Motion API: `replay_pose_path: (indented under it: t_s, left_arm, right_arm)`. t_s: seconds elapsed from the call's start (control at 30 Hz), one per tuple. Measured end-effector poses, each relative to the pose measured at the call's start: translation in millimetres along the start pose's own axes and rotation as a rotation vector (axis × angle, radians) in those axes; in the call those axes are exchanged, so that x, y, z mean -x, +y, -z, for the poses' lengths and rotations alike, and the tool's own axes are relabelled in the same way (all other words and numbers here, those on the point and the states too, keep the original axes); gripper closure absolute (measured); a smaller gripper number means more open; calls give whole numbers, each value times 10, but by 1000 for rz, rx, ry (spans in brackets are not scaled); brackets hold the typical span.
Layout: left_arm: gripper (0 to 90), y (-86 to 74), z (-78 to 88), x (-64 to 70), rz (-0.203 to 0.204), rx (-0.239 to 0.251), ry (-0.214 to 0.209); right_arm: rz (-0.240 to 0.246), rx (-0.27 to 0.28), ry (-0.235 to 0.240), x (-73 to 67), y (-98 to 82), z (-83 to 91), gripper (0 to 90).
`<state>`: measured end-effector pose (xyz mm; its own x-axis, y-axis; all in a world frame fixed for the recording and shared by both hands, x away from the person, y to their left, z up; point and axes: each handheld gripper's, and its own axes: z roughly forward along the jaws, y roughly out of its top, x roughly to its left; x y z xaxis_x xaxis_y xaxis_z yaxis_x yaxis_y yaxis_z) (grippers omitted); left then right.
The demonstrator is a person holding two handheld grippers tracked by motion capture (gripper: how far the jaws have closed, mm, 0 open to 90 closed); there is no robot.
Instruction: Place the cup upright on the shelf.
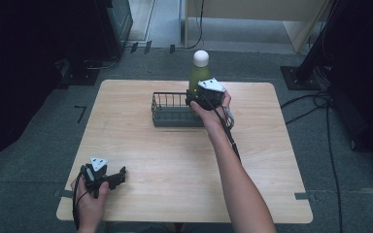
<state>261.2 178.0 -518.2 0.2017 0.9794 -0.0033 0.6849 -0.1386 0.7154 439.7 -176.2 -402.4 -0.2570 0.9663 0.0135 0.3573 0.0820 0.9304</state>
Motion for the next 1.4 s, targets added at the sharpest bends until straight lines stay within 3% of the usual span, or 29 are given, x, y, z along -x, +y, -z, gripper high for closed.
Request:
replay_pose_path:
  t_s: [0.2,0.37,0.6,0.83,0.93,1.2,1.4]
  left_arm:
    - [116,0,0,0,-1,0,0]
    - [116,0,0,0,-1,0,-1]
    - [116,0,0,1,-1,0,-1]
    - [117,0,0,3,-3,-1,0]
    - [117,0,0,4,-5,-1,2]
    - [117,1,-3,16,-14,-4,4]
    - [117,1,-4,17,-13,-4,4]
  right_arm:
    - [51,-25,2,-57,-38,-23,201]
    - [45,-48,-1,-42,-87,-56,200]
    - [-1,-38,1,5,-108,-61,196]
    - [-9,-40,20,51,-129,-60,186]
    - [-32,-26,48,73,-123,-10,130]
    - [-19,-39,18,109,-139,178,112]
    - [-22,-31,34,148,-138,342,73]
